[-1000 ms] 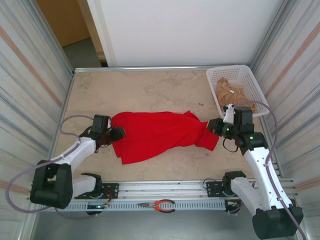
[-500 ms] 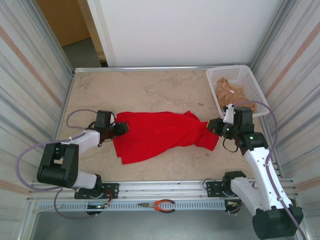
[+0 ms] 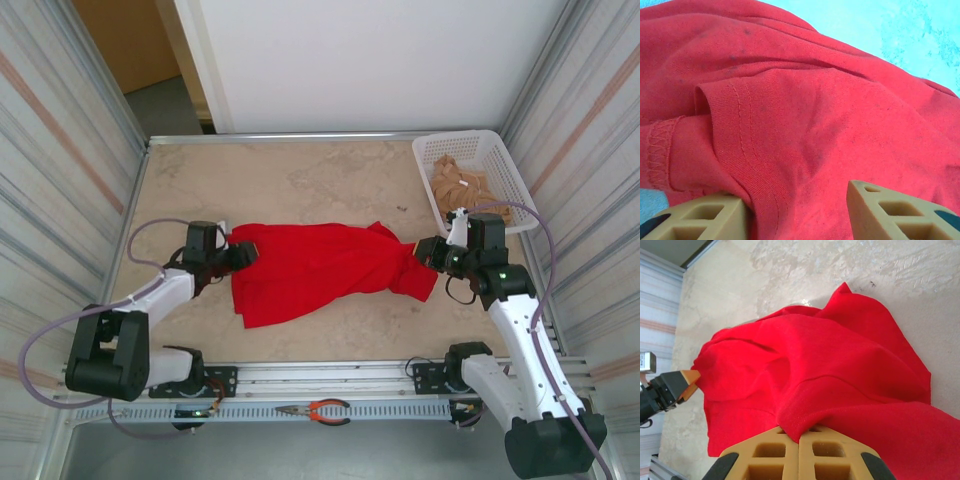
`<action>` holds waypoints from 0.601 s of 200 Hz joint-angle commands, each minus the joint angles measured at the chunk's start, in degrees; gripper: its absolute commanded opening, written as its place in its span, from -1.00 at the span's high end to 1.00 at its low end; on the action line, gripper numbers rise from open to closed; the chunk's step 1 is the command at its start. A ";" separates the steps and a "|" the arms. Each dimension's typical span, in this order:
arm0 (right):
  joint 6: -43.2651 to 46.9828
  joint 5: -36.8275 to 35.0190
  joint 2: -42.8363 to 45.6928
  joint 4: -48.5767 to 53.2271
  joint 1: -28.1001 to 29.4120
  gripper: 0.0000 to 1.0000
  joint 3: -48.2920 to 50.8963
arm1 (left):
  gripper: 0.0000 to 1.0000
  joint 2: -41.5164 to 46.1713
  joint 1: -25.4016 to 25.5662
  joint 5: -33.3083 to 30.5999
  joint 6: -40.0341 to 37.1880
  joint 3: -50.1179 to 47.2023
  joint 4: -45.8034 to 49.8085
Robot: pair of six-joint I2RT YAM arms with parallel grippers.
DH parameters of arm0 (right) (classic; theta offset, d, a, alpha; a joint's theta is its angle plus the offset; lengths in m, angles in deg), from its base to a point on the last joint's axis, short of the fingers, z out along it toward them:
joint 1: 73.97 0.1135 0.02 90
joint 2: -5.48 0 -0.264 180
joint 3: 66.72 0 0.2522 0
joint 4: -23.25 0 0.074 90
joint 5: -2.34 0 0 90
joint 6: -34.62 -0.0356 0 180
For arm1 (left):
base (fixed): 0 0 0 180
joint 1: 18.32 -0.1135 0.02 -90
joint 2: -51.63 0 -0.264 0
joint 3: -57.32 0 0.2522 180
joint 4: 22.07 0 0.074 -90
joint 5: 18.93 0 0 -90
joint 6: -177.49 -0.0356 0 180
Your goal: Fold the inside-out t-shirt
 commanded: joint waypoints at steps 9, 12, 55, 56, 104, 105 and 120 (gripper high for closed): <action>0.10 0.24 0.33 -1.52 -0.33 1.00 -0.13 | -0.02 -1.67 -0.43 -1.68 -0.18 0.92 0.93; 0.10 0.20 0.34 -1.52 -0.33 1.00 -0.13 | -0.02 -1.96 -0.44 -1.75 -0.12 1.18 1.07; 0.14 0.00 0.42 -1.37 -0.34 1.00 -0.05 | -0.03 -2.89 0.00 0.60 -0.37 2.66 -2.22; 0.16 -0.01 0.47 -1.37 -0.34 1.00 -0.04 | -0.03 -2.90 0.04 0.71 -0.38 2.62 -2.30; 0.29 -0.18 0.25 -1.59 -0.53 1.00 0.16 | -0.04 1.36 2.00 1.73 1.05 -1.12 -5.10; 0.33 -0.18 0.21 -1.61 -0.56 1.00 0.16 | -0.04 1.38 2.01 1.72 1.08 -1.24 -5.15; 0.24 0.14 0.00 -1.89 -0.60 1.00 0.13 | -0.03 1.21 2.27 1.06 1.38 -3.19 -6.06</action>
